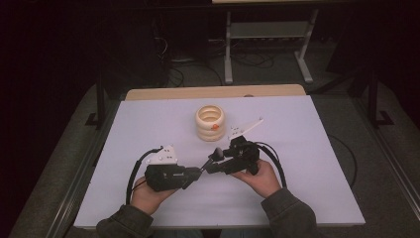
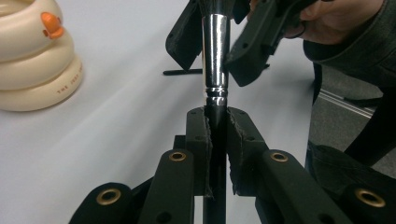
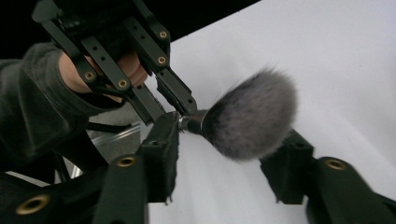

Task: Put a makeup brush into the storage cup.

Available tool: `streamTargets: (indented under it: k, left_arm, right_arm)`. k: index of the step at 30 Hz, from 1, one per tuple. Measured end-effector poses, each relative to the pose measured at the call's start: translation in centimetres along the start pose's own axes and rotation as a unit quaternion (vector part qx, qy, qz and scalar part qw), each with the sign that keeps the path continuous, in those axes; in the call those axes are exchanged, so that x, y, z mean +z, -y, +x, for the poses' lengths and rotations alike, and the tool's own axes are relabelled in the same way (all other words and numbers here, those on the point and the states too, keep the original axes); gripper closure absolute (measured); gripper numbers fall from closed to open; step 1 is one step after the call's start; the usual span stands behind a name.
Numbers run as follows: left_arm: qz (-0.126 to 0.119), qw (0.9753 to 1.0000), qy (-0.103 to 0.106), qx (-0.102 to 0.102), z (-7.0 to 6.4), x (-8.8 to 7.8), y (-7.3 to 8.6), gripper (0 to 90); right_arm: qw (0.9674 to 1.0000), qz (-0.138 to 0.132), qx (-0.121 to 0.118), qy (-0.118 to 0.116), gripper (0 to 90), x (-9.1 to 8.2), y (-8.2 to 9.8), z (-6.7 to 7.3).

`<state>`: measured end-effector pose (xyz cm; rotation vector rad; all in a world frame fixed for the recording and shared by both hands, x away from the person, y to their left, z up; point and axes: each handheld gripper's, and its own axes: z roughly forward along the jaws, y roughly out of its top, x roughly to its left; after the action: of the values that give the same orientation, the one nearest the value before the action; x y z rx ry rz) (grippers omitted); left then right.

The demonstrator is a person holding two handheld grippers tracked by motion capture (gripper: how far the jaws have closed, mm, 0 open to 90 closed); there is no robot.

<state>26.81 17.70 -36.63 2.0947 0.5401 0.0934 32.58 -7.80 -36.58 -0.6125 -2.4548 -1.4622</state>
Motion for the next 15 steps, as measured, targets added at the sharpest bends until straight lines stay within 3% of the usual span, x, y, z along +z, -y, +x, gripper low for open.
streamTargets:
  k: [8, 15]
  left_arm:
    - [-0.006, 0.9999, 0.008, -0.005, -0.05, 0.38, 0.06, 79.7]
    - [0.003, 0.9999, 0.007, 0.007, -0.33, 0.92, 0.05, 79.9]
  right_arm:
    - [0.9997, -0.005, 0.002, -0.025, 65.9, 0.04, -0.01, -0.02]
    - [0.998, -0.006, 0.023, -0.059, 76.6, 0.04, -0.11, -0.2]
